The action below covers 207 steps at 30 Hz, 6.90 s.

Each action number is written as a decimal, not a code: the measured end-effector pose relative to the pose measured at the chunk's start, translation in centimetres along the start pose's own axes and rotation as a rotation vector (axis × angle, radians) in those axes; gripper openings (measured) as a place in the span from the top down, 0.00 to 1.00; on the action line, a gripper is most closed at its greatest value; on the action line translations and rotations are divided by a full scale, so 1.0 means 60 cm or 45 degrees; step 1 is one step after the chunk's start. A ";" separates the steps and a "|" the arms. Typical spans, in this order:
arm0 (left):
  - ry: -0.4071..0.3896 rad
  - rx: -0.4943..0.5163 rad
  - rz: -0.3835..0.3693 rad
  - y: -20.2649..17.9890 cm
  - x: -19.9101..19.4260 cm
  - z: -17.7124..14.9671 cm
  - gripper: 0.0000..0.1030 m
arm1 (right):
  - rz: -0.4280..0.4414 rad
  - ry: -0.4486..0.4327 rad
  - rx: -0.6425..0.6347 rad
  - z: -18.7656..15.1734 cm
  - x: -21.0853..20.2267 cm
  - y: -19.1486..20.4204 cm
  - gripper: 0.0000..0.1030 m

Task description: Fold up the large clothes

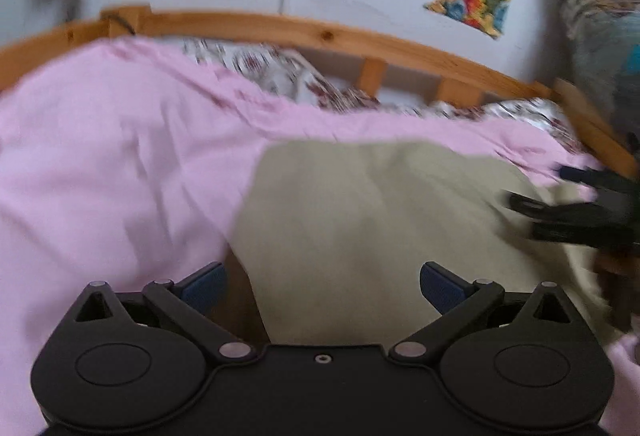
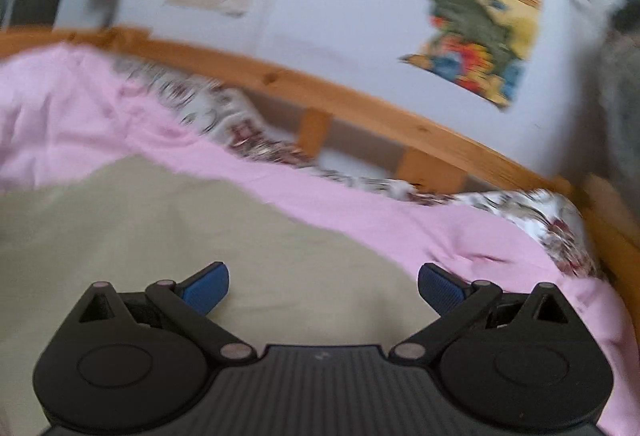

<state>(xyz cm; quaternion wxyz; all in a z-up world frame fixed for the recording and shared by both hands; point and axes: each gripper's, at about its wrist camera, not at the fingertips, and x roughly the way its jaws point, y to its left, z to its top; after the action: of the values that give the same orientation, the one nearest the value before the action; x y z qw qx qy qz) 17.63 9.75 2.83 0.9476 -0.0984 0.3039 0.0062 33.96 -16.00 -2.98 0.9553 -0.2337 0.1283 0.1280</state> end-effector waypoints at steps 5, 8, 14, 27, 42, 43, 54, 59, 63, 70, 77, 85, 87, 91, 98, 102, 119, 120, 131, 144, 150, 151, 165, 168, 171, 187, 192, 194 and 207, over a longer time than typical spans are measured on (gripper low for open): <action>0.166 -0.052 -0.137 0.000 0.013 -0.066 0.01 | -0.347 -0.181 -0.287 -0.017 0.070 0.076 0.00; 0.234 -0.029 -0.153 -0.007 0.037 -0.087 0.01 | -0.375 -0.159 -0.285 -0.035 0.120 0.090 0.00; 0.306 -0.106 -0.190 0.003 0.089 -0.092 0.01 | -0.244 -0.060 -0.102 -0.060 0.188 0.051 0.00; 0.236 -0.353 -0.257 0.032 0.112 -0.088 0.01 | -0.001 0.136 0.170 -0.030 0.174 -0.044 0.00; 0.070 -0.591 -0.010 0.145 0.091 -0.054 0.25 | -0.126 0.030 0.136 -0.133 -0.005 0.050 0.00; 0.071 -0.613 -0.023 0.153 0.091 -0.055 0.25 | -0.138 0.038 0.137 -0.137 0.000 0.053 0.00; 0.002 -0.627 -0.129 0.121 0.074 -0.080 0.01 | -0.136 0.098 0.105 -0.130 0.009 0.052 0.00; 0.058 -0.629 -0.227 0.094 0.081 -0.096 0.01 | -0.127 0.028 0.060 -0.099 -0.070 0.053 0.00; 0.081 -0.630 -0.219 0.082 0.098 -0.097 0.01 | -0.125 0.022 -0.053 -0.105 -0.103 0.099 0.00; 0.023 -0.740 -0.176 0.124 0.087 -0.096 0.06 | -0.256 -0.058 -0.159 -0.152 -0.088 0.154 0.00; -0.034 -0.830 -0.090 0.170 0.061 -0.101 0.58 | -0.205 -0.052 -0.098 -0.157 -0.088 0.141 0.00; -0.128 -0.949 -0.044 0.202 0.034 -0.108 0.73 | -0.204 -0.056 -0.096 -0.159 -0.088 0.142 0.00; -0.121 -0.931 -0.053 0.203 0.030 -0.105 0.72 | -0.204 -0.056 -0.096 -0.160 -0.088 0.141 0.00; -0.125 -0.825 -0.030 0.180 0.018 -0.095 0.47 | -0.191 -0.052 -0.081 -0.160 -0.089 0.136 0.00; -0.084 -0.660 -0.116 0.112 0.026 -0.103 0.06 | -0.299 -0.099 -0.020 -0.149 -0.112 0.095 0.00; -0.046 -0.652 -0.148 0.091 0.069 -0.107 0.05 | -0.247 -0.034 0.023 -0.163 -0.094 0.086 0.00; -0.151 -0.544 0.025 0.029 0.079 -0.084 0.70 | -0.175 0.026 0.085 -0.170 -0.068 0.075 0.00; -0.170 -0.518 0.023 0.022 0.074 -0.078 0.78 | -0.173 0.027 0.091 -0.171 -0.069 0.074 0.00; -0.363 0.059 -0.458 -0.147 0.017 0.030 0.88 | -0.007 0.101 0.389 -0.176 -0.059 0.012 0.00; -0.044 0.489 -0.886 -0.362 0.111 0.024 0.88 | 0.074 0.090 0.414 -0.233 -0.240 -0.101 0.00; 0.107 0.621 -0.912 -0.416 0.145 -0.012 0.88 | -0.130 0.083 0.508 -0.286 -0.324 -0.177 0.00; 0.133 0.641 -0.908 -0.423 0.151 -0.022 0.88 | -0.155 0.057 0.545 -0.294 -0.329 -0.193 0.00; 0.129 0.718 -0.878 -0.442 0.173 -0.093 0.86 | 0.210 -0.152 1.187 -0.336 -0.293 -0.345 0.28; 0.119 0.728 -0.878 -0.443 0.172 -0.093 0.86 | 0.280 -0.084 1.191 -0.316 -0.234 -0.350 0.44; 0.118 0.723 -0.886 -0.442 0.174 -0.092 0.86 | 0.299 0.013 1.115 -0.293 -0.184 -0.346 0.62; 0.127 0.775 -0.970 -0.482 0.185 -0.096 0.86 | 0.113 0.146 0.859 -0.293 -0.176 -0.334 0.97; 0.110 0.805 -0.981 -0.484 0.185 -0.105 0.86 | 0.119 0.081 0.858 -0.262 -0.201 -0.355 0.83; 0.117 0.795 -0.988 -0.483 0.187 -0.108 0.85 | 0.196 0.039 0.870 -0.235 -0.195 -0.370 0.61; 0.080 0.824 -0.992 -0.484 0.185 -0.113 0.85 | 0.531 0.204 0.855 -0.146 -0.030 -0.356 0.94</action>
<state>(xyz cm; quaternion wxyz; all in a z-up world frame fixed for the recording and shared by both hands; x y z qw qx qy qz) 24.88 -20.55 -3.66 0.8519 0.0942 0.2593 -0.4451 37.15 -38.87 -1.08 0.9190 0.1134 0.2817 0.2515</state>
